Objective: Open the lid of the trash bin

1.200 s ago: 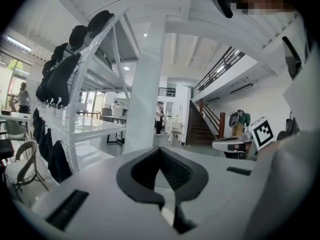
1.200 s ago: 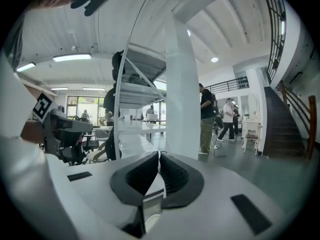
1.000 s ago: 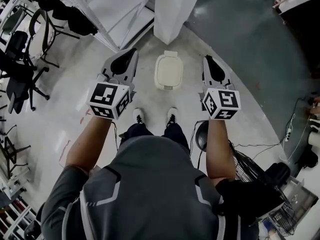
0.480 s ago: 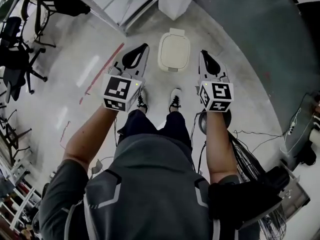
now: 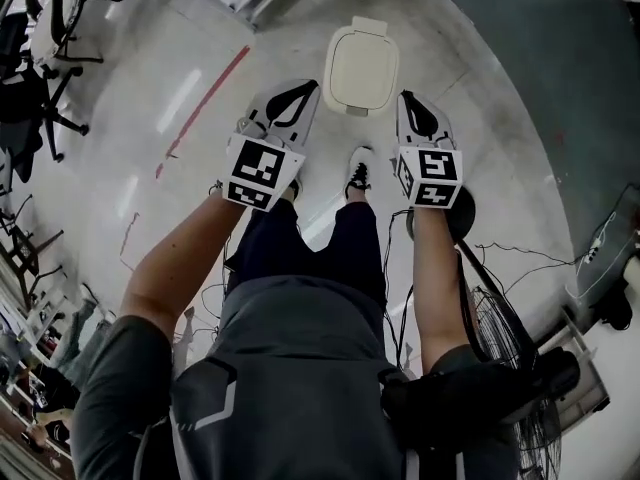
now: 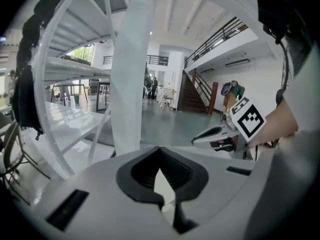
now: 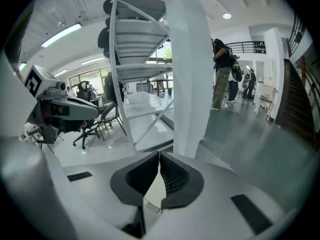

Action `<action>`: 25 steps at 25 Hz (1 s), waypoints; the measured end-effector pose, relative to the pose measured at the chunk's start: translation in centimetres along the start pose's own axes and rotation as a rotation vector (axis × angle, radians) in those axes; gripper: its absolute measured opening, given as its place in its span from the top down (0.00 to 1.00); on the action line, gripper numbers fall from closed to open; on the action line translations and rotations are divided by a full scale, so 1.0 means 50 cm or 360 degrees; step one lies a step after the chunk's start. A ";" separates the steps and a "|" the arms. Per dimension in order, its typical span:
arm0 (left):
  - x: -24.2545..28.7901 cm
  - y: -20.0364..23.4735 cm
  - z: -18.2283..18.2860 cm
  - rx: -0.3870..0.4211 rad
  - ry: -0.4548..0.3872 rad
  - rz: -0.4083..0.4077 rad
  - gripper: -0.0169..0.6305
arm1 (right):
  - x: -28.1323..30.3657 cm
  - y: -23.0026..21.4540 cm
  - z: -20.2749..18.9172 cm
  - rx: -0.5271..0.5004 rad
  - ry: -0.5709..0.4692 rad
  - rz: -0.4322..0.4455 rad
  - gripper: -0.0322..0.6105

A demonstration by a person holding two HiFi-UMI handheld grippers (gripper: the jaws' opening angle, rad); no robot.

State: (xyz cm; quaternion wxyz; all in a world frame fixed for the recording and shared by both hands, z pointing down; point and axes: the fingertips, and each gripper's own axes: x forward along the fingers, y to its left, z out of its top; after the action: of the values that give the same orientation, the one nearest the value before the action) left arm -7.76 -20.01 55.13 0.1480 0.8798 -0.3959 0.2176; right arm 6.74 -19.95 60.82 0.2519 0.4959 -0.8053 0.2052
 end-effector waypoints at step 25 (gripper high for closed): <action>0.229 -0.087 -0.459 -0.0032 0.0555 -0.0130 0.96 | 0.246 0.045 -0.456 -0.0068 0.0495 0.0255 0.90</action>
State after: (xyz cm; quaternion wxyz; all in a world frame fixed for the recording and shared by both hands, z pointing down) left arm -3.78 -14.52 80.24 0.2319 0.8425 -0.3304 0.3569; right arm 4.63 -14.34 86.12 0.3669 0.3869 -0.7977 0.2817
